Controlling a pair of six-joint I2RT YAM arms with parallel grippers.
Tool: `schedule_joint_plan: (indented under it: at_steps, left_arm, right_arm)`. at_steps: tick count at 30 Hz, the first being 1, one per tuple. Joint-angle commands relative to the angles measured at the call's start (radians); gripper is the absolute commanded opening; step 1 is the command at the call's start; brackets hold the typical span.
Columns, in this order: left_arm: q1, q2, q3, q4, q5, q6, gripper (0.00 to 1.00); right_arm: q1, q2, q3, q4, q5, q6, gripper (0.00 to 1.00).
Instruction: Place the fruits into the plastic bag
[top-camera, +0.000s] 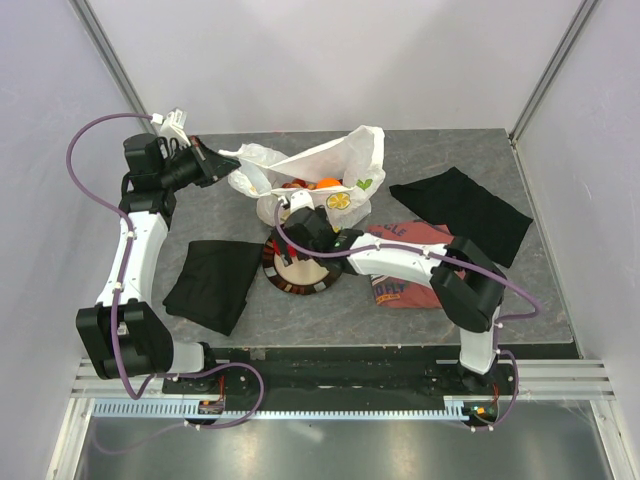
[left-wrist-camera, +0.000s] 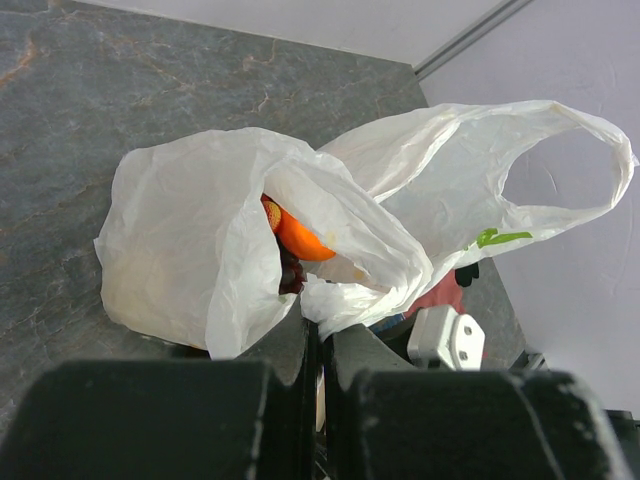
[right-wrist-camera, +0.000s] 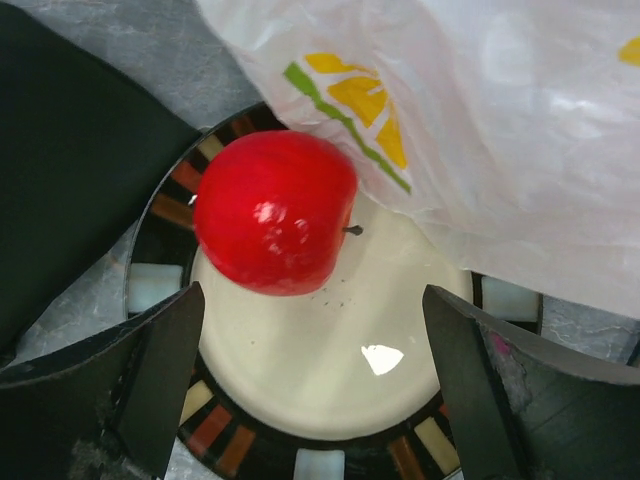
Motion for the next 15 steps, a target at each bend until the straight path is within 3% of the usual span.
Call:
schedule_joint_plan:
  at_steps: [1,15]
  left_arm:
    - [0.011,-0.003,0.0,0.033,0.03,-0.031,0.02]
    - [0.02,-0.003,0.002,0.033,0.04,-0.036,0.02]
  right_arm:
    - [-0.036,0.015,0.048,0.002,-0.028,0.053,0.98]
    - [-0.042,0.114,0.151,0.012,-0.085,0.047,0.98]
